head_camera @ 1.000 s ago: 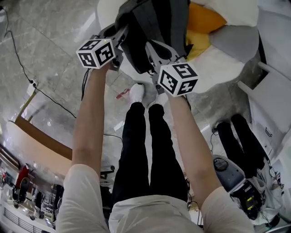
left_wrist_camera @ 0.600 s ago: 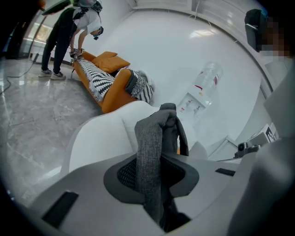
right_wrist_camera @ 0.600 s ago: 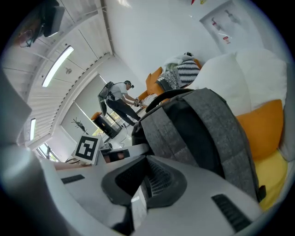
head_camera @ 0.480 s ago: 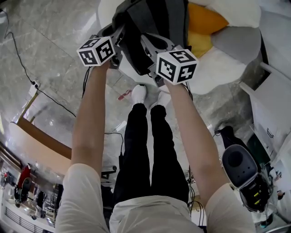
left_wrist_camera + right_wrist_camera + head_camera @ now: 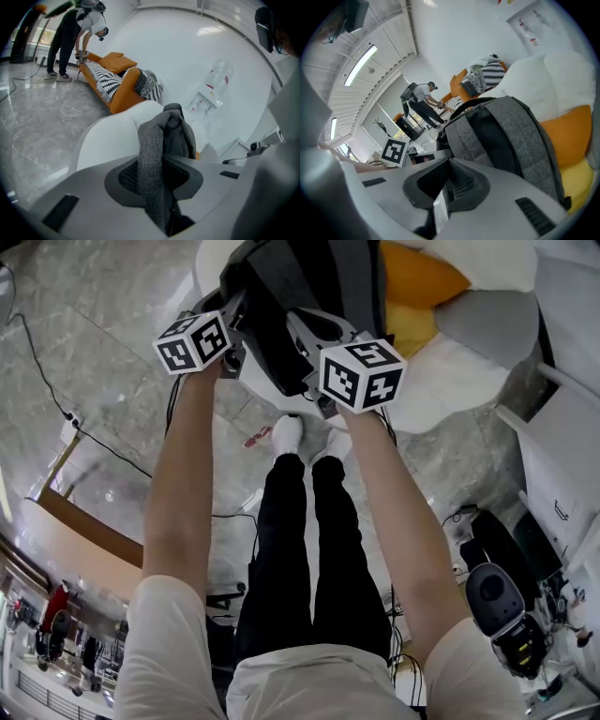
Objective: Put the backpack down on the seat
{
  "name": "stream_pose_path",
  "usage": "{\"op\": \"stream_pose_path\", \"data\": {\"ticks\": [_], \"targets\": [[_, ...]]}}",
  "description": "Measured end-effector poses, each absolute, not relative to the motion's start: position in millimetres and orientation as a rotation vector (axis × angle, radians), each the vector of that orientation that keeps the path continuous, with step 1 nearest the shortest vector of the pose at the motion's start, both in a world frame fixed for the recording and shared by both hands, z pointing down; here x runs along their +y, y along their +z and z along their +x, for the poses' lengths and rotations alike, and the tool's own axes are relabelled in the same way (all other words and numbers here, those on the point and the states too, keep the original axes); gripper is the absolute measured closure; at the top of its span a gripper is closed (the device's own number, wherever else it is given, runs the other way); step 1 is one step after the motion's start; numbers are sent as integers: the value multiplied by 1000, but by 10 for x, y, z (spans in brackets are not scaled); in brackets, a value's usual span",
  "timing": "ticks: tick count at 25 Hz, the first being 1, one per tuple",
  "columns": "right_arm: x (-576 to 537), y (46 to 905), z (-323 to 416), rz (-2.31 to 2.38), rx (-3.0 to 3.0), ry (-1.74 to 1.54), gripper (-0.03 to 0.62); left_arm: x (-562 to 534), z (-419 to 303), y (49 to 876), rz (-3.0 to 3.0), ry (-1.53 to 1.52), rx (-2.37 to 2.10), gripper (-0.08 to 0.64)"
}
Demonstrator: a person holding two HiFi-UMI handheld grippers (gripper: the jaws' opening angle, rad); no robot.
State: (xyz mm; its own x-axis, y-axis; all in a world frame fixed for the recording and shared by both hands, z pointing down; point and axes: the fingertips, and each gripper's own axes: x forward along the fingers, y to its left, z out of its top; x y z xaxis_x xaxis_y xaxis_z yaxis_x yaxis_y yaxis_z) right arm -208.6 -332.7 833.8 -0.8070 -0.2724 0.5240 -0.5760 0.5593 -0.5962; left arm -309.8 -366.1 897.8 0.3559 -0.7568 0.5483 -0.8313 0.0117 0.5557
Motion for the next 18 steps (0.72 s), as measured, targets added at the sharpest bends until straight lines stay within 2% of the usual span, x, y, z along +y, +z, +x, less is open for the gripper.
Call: {"op": "stream_pose_path", "data": {"ticks": [14, 18], "targets": [[-3292, 8200, -1928, 739, -2407, 1127, 568, -3584, -3119, 8848, 1721, 133, -1418, 336], [-3309, 8117, -1904, 746, -2401, 1112, 568, -3575, -3202, 8731, 1719, 150, -1427, 324]]}}
